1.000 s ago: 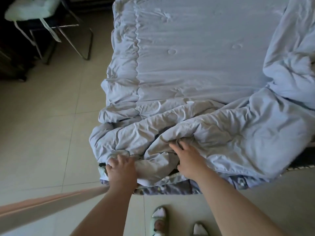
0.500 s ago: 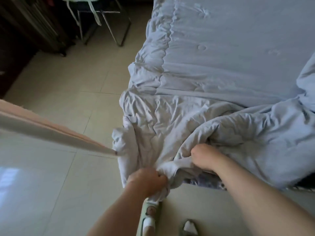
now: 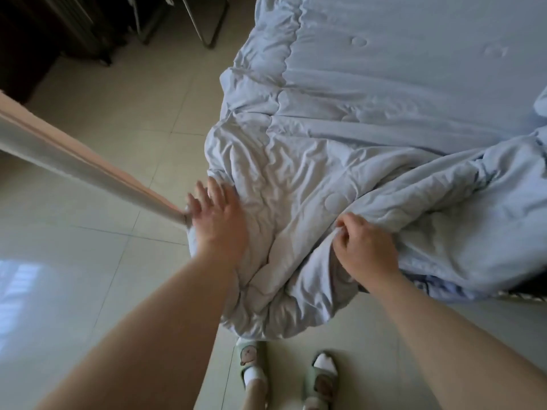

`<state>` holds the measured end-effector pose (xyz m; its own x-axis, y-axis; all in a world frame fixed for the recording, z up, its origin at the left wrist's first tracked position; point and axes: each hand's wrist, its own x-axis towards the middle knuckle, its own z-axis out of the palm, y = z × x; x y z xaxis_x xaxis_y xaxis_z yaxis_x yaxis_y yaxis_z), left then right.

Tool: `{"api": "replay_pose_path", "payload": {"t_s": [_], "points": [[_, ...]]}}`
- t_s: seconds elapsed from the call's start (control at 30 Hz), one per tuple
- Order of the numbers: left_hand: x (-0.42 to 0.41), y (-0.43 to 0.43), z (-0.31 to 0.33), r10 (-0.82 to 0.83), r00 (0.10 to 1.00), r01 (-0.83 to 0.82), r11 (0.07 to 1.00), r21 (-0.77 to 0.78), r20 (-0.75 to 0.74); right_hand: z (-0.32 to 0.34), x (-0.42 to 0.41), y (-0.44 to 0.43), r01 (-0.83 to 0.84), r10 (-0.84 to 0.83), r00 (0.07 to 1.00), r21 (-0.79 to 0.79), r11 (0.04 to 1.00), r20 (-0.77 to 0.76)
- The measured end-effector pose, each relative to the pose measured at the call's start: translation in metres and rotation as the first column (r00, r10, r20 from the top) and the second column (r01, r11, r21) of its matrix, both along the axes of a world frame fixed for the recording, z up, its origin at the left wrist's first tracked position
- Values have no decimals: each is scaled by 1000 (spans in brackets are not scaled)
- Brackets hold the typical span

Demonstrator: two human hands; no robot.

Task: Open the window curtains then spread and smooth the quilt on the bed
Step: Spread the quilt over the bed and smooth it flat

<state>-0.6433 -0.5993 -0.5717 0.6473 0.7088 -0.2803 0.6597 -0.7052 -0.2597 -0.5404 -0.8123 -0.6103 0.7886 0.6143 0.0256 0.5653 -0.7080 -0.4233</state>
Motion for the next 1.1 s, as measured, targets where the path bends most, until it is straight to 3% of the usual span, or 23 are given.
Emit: {"api": "replay_pose_path", "payload": {"t_s": [0.07,0.2,0.33,0.43,0.53,0.7,0.8,0.9,0.97,1.07,1.1], "points": [[-3,16,-1,56,983,-47,997,58,-173,-1,11,3,-26,29,999,-98,995,29],[-23,26,-6,-111,928,181,969,169,-357,-4,3,8,-205,172,979,-498,843,-113],[-30,34,-11,-85,869,197,963,184,-488,-7,-15,11,-335,268,942,-572,749,-200],[-26,38,-11,-25,816,112,987,115,-577,-4,-15,13,-357,262,934,-602,715,-243],[-14,38,-10,59,855,-22,997,77,-515,-2,-8,17,-337,172,928,-546,767,-331],[-6,32,-28,64,938,-99,991,-88,-341,-12,-5,26,-248,100,929,-399,883,-356],[-7,38,-41,14,893,-39,998,-46,-449,-20,-5,33,-267,83,907,-412,871,-412],[-7,56,-45,88,804,-71,996,51,-589,-23,-2,37,-363,127,872,-452,815,-472],[-2,66,-44,101,754,-86,995,54,-649,-24,8,33,-301,141,908,-380,875,-395],[7,71,-50,160,682,-81,986,143,-714,-26,28,18,-71,64,996,-136,988,-55],[9,67,-52,160,696,-44,983,181,-700,-25,36,12,7,-4,999,-69,998,52]]}}
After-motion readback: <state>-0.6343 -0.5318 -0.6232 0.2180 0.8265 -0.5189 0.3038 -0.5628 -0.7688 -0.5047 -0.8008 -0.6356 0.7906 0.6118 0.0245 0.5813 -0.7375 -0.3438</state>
